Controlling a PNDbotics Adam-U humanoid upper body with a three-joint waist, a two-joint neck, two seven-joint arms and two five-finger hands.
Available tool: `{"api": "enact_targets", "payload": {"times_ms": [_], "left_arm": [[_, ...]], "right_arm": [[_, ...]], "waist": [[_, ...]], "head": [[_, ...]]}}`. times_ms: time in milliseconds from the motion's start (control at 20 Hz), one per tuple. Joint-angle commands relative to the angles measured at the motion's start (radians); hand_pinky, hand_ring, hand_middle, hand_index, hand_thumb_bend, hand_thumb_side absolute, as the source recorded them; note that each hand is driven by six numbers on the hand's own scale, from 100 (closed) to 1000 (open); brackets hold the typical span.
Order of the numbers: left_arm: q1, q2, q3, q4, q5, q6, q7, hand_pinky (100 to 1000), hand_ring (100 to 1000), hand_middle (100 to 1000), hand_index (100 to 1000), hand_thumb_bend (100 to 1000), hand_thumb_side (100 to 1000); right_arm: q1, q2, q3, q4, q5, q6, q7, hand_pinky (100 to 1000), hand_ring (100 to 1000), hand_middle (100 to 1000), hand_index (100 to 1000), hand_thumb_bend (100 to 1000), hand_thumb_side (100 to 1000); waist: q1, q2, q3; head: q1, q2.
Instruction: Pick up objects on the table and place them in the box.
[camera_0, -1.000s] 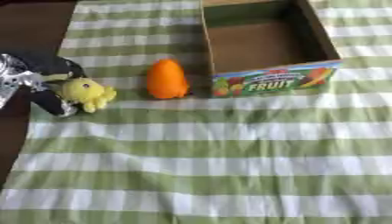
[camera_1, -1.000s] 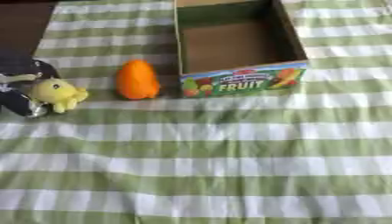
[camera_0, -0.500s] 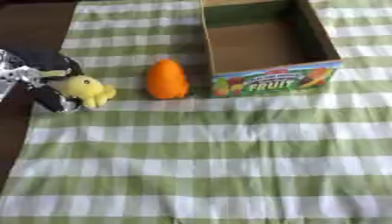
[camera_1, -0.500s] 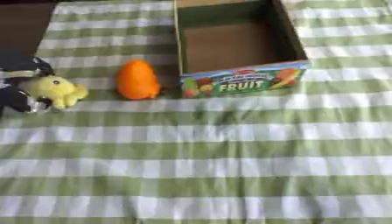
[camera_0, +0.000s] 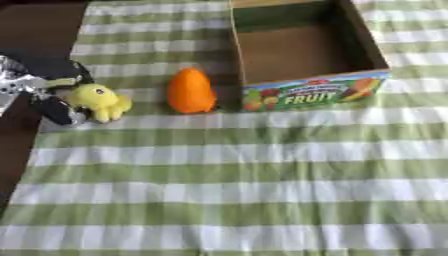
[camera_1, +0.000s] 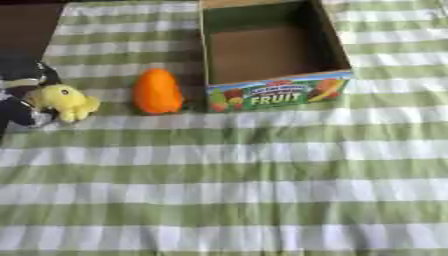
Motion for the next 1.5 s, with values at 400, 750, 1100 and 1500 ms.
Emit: {"api": "enact_targets", "payload": {"times_ms": [400,750,1100,1500], "left_arm": [[-0.023,0.022,0.021,-0.036,-0.061,0.046,0.194,478,603,546,643,100,301],[-0.029,0.014,0.023,-0.046,-0.066,0.080,0.283,414,549,501,594,100,318],[-0.090,-0.012,0.036,-0.079,-0.050,0.107,0.311,398,539,491,583,100,335],[-0.253,-0.136,0.046,-0.062,-0.092,0.142,0.344,389,539,488,580,100,340]], "right_arm": [[-0.009,-0.017,-0.010,-0.014,-0.005,-0.002,-0.006,741,859,785,863,100,1000],[-0.009,-0.017,-0.010,-0.014,-0.007,-0.003,-0.008,741,859,785,863,100,1000],[-0.013,-0.016,-0.011,-0.014,-0.009,-0.005,-0.011,741,858,784,862,100,1000],[-0.058,-0.001,0.004,-0.014,-0.020,-0.017,0.001,741,858,786,861,100,1000]], "waist": [[-0.004,-0.024,0.001],[-0.005,-0.024,0.000],[-0.001,-0.030,-0.005],[0.002,-0.035,-0.033]], "head": [[-0.008,-0.008],[-0.012,-0.013],[-0.008,-0.010],[-0.001,-0.016]]}}
